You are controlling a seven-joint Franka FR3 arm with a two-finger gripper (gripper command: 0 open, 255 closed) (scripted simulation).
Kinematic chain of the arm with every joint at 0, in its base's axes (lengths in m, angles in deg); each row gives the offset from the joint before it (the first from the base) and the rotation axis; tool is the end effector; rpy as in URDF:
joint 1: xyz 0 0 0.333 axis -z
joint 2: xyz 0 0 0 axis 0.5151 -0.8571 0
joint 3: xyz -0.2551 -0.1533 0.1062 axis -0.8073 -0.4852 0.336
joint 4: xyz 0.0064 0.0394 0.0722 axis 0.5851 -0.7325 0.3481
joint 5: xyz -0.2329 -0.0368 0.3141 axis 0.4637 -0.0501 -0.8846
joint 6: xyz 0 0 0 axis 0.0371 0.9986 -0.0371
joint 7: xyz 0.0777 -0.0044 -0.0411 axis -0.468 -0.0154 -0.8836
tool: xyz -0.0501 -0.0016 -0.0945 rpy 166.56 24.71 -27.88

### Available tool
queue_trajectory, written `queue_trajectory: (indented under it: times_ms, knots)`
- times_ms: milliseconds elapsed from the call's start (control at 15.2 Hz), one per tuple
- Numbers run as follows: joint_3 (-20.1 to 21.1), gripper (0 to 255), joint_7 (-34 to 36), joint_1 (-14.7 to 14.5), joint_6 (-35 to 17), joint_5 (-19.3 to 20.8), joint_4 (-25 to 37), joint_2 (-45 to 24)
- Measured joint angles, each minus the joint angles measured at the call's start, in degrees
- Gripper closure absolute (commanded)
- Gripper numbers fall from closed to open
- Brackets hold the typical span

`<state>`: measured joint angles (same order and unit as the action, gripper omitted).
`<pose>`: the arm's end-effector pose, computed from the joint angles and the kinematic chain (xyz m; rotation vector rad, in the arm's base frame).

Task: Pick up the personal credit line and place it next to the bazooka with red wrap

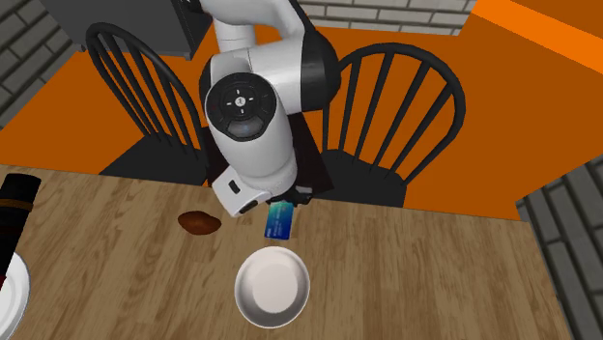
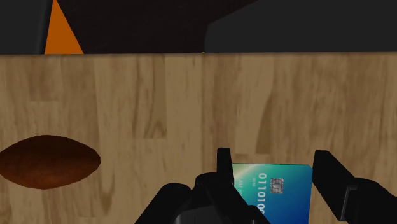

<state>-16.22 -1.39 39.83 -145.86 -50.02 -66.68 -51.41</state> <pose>0.4416 -0.0090 0.5736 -3.0020 0.6672 0.2088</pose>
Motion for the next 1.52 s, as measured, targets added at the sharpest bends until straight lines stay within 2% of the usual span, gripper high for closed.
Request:
queue_trajectory:
  times_ms: [1122,1518]
  knots:
    - [-0.18,255,1.25,0.05,12.73,0.18,15.65,-2.89]
    - [-4.72,255,-5.84,2.71,14.29,2.40,18.22,-4.49]
